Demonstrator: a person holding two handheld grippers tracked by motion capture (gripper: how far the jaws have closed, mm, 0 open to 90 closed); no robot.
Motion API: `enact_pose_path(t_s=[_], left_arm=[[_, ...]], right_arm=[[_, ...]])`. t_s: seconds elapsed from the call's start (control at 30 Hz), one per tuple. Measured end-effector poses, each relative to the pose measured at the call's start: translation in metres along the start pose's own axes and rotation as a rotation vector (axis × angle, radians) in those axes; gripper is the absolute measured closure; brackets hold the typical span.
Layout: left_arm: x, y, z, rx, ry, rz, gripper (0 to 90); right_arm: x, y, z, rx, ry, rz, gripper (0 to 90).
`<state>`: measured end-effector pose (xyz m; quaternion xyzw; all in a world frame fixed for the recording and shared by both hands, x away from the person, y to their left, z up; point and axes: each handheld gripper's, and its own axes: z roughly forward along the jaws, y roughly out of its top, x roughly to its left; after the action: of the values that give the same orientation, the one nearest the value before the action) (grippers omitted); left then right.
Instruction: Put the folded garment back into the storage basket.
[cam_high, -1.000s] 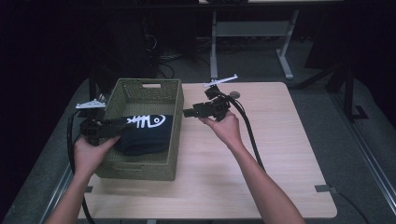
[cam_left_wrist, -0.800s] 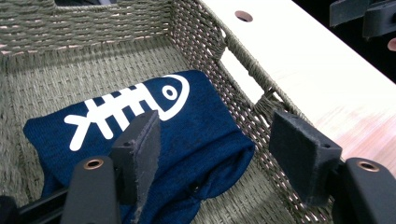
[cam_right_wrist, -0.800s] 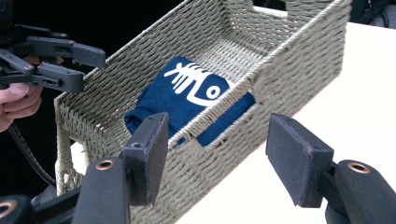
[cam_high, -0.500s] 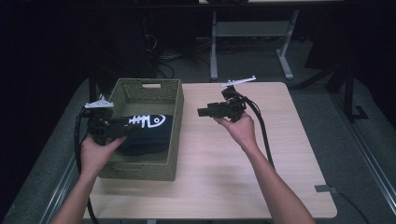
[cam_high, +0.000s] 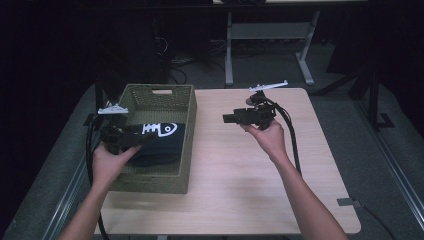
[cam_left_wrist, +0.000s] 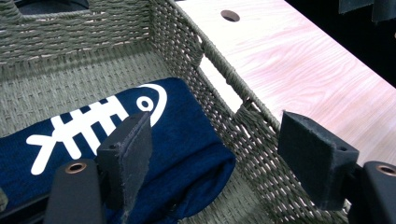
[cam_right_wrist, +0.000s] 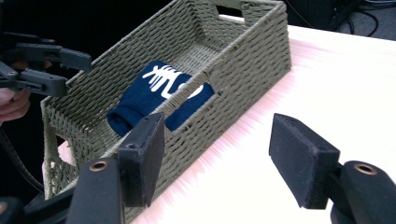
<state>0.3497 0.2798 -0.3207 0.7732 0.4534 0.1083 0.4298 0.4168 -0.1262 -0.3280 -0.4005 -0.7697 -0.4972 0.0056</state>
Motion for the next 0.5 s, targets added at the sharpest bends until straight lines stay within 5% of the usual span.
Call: enact_pose_path(t_s=[0.5], left_arm=[[-0.018,0.007,0.010,-0.015,-0.026,0.029,24.2]], right_arm=[[-0.015,-0.008,-0.020,-0.012,-0.009,0.020,32.5]])
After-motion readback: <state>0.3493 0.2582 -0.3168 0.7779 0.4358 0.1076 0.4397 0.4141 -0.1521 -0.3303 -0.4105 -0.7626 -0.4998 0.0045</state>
